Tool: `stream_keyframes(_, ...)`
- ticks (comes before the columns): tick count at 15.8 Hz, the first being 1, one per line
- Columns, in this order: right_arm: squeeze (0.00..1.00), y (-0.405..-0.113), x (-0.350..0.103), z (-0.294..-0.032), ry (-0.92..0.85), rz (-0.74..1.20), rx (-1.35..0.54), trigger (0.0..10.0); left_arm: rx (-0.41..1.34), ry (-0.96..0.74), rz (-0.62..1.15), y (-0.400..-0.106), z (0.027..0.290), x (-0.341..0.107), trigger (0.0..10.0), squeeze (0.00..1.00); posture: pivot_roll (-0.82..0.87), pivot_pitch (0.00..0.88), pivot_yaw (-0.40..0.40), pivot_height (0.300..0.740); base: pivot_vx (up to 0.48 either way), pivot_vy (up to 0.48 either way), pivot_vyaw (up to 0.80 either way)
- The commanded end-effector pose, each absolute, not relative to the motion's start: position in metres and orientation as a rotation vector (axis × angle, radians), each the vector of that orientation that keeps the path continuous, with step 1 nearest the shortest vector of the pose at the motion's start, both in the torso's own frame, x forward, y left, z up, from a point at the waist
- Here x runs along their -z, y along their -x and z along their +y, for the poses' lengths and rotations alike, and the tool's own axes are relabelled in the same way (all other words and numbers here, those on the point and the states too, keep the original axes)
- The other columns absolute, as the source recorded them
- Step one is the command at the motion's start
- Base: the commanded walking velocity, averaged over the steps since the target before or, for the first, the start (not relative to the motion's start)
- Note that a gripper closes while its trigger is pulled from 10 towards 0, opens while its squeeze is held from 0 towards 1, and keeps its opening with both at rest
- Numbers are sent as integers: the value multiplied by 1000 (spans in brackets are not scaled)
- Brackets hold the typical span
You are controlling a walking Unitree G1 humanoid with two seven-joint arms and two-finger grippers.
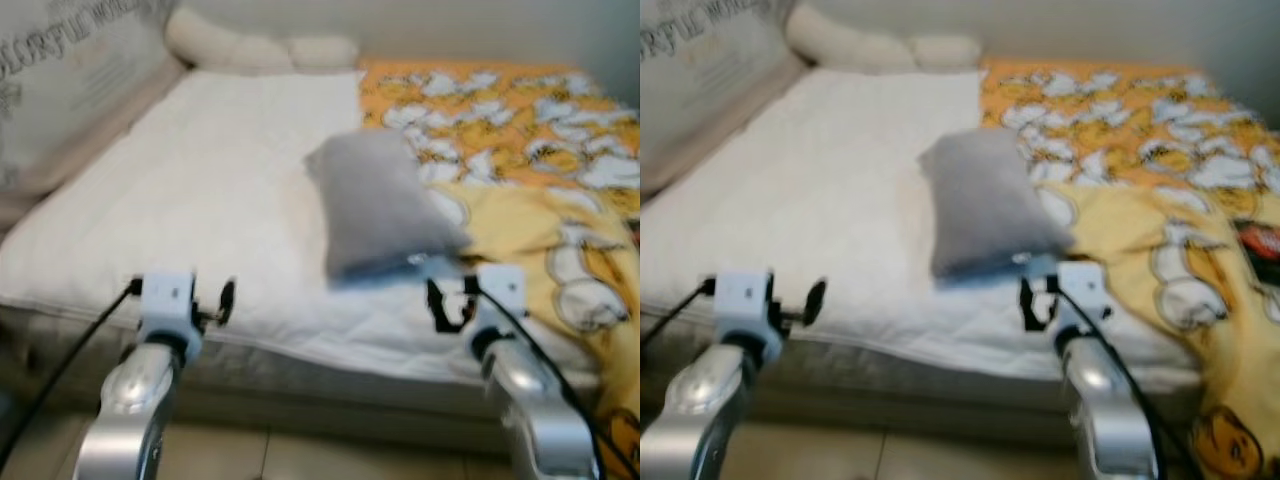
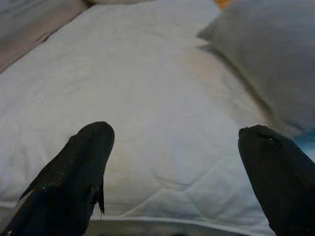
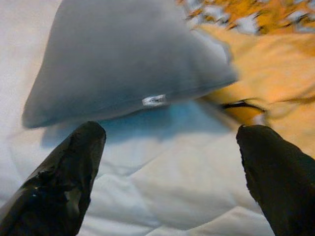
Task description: Clean up the room
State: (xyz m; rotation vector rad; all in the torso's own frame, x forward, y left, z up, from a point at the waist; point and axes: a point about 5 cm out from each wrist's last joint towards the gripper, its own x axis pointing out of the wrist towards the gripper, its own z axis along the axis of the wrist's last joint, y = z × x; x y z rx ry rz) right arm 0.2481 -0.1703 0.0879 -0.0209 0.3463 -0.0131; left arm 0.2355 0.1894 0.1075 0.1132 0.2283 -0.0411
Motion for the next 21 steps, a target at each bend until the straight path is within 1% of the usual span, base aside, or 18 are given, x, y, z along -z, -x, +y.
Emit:
stream_keyframes(1, 0, -253, -93, -166, 16, 326, -5, 10000, 23, -117, 232, -234, 191, -108, 10000, 0, -37, 0, -9, 740, 341, 0, 0)
stream_keyframes(2, 0, -254, -93, -166, 18, 328, -6, 10000, 20, -114, 234, -233, 191, -108, 10000, 0, -35, 0, -11, 740, 345, 0, 0)
stream_keyframes(3, 0, -257, -93, -165, 22, 331, -7, 10000, 12, -149, 234, -236, 193, -108, 10000, 0, -38, 0, -7, 740, 371, 0, 0)
stream_keyframes(10, 0, -268, -96, -162, 25, 312, -5, 10000, 50, -131, 224, -245, 188, -111, 10000, 0, -48, 0, 2, 740, 355, 0, 0)
stream_keyframes(13, 0, -268, -97, -164, 21, 308, 2, 10000, 51, -133, 225, -244, 189, -111, 10000, 0, -47, 0, 3, 740, 354, 0, -717)
stream_keyframes(16, 0, -267, -98, -163, 21, 299, 3, 10000, 51, -138, 226, -242, 190, -111, 10000, 0, -53, 0, 9, 740, 341, 0, 0)
stream_keyframes(21, 0, -264, -101, -164, 19, 288, 6, 10000, 51, -155, 222, -242, 191, -113, 10000, 0, -66, 0, 16, 740, 50, 0, 0)
